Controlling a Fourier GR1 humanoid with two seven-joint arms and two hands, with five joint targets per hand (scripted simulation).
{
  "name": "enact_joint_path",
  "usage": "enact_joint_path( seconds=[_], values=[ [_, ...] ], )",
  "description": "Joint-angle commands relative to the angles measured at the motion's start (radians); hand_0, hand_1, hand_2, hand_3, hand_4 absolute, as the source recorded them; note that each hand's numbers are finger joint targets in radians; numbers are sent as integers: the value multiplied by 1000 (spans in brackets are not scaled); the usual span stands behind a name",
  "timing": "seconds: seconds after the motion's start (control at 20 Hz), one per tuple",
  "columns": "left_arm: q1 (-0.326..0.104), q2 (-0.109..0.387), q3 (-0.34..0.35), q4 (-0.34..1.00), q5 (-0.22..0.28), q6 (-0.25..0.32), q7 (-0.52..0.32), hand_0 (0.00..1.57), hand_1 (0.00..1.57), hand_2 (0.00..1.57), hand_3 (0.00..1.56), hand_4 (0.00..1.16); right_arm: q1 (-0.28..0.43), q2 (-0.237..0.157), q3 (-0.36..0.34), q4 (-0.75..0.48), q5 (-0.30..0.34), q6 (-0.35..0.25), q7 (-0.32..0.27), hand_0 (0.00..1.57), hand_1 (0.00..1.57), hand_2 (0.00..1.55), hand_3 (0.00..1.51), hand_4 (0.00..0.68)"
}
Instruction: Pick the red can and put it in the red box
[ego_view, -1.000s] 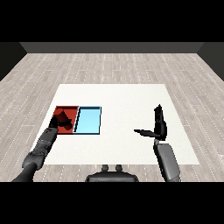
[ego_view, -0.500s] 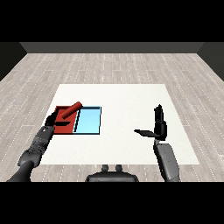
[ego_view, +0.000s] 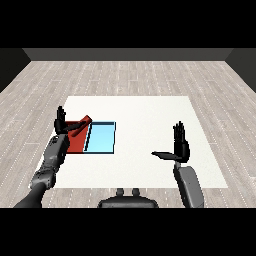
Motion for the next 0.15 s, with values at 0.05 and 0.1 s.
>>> enact_joint_path(
  seconds=[0.05,0.1],
  values=[
    [27,-163,17,-191,88,-142,-150,0,0,0,0,0,26,-2,31,-25,-63,87,7,0,0,0,0,0],
    [67,-183,2,-230,86,-148,-172,0,0,0,0,0,51,-10,19,-5,-86,118,-22,0,0,0,0,0]
  ],
)
